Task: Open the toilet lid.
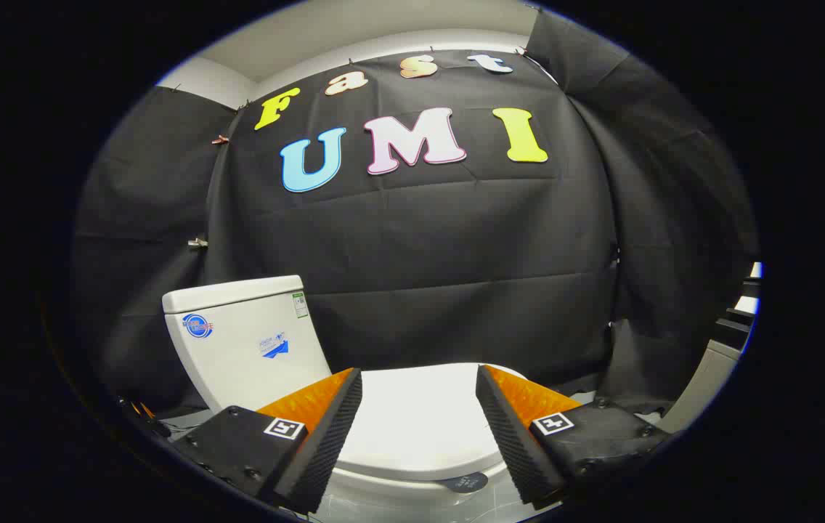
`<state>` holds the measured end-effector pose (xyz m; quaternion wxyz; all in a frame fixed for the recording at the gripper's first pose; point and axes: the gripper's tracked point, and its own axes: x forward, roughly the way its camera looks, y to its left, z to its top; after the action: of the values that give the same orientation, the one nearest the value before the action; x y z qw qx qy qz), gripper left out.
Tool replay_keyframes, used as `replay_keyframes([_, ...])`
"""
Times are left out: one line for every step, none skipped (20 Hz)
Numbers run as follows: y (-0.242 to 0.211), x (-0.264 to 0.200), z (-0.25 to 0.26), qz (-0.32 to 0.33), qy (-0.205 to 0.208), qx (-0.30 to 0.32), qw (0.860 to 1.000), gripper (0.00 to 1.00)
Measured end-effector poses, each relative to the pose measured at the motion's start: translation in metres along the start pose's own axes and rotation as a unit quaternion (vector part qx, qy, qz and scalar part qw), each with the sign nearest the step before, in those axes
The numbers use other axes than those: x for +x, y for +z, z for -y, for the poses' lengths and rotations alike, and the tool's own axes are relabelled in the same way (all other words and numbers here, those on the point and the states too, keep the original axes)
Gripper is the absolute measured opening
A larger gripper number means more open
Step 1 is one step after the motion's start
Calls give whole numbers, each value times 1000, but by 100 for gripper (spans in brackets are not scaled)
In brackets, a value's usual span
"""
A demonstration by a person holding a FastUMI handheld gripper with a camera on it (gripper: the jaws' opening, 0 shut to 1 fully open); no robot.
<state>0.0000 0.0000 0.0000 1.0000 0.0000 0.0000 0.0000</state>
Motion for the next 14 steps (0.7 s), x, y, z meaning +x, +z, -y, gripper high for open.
replay_keyframes([-1, 0, 0, -2, 1, 2, 1000, 98])
replay_keyframes([-2, 0, 1, -4, 0, 3, 1000, 98])
replay_keyframes([-2, 0, 3, -4, -2, 3, 1000, 98])
replay_keyframes([-1, -1, 4, -4, -3, 4, 1000, 98])
replay_keyframes([0, 0, 5, -4, -4, 5, 1000, 98])
replay_keyframes([0, 0, 5, -4, -5, 5, 1000, 98])
replay_keyframes([1, -1, 6, -2, -4, 5, 1000, 98])
replay_keyframes([2, -1, 5, -1, -5, 5, 1000, 98])
replay_keyframes([2, -1, 5, -1, -5, 4, 1000, 98])
replay_keyframes([2, -1, 4, -1, -3, 4, 1000, 98])
replay_keyframes([2, -2, 4, -1, -3, 4, 1000, 98])
replay_keyframes([2, -2, 3, -1, -2, 3, 1000, 98])
replay_keyframes([1, -1, 2, -1, -1, 2, 1000, 98])
replay_keyframes([1, -1, 2, -2, -1, 2, 1000, 98])
